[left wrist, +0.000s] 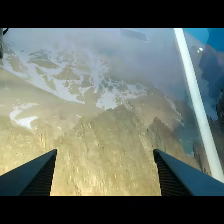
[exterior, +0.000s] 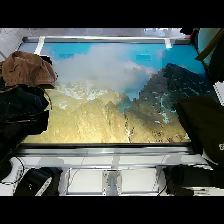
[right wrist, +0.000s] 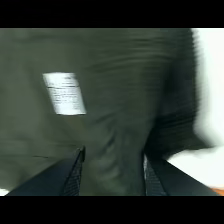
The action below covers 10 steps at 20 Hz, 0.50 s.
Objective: Fold the clothes and pants, and hang the long-sleeved shirts on hangers.
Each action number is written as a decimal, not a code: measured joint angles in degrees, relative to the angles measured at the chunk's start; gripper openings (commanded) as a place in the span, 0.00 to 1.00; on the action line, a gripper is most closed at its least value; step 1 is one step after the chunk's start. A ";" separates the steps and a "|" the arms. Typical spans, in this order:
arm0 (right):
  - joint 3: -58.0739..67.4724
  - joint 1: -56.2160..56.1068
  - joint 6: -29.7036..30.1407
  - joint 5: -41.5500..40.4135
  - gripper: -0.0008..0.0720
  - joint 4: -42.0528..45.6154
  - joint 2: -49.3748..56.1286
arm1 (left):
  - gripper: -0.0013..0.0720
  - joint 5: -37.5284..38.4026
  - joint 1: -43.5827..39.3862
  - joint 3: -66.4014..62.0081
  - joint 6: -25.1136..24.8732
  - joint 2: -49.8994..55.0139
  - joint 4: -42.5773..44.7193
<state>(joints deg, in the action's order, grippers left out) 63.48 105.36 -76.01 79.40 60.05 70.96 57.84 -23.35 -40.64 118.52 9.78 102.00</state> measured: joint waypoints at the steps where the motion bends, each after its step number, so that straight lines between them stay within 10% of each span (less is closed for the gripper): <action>1: -0.09 0.26 -0.37 -0.15 0.60 -5.44 -1.09 | 0.97 -0.02 0.00 0.00 0.00 0.00 0.00; 7: -0.31 -9.40 2.58 -4.87 0.57 -36.37 -9.73 | 0.97 0.00 0.00 0.00 0.00 0.00 0.00; 10: -0.35 -28.11 9.68 -3.56 0.05 -40.87 -12.83 | 0.97 -0.02 0.00 0.00 0.00 0.00 0.00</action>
<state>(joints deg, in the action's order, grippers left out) 63.13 77.25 -66.32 75.83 19.18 58.13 57.82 -23.35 -40.64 118.52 9.78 102.00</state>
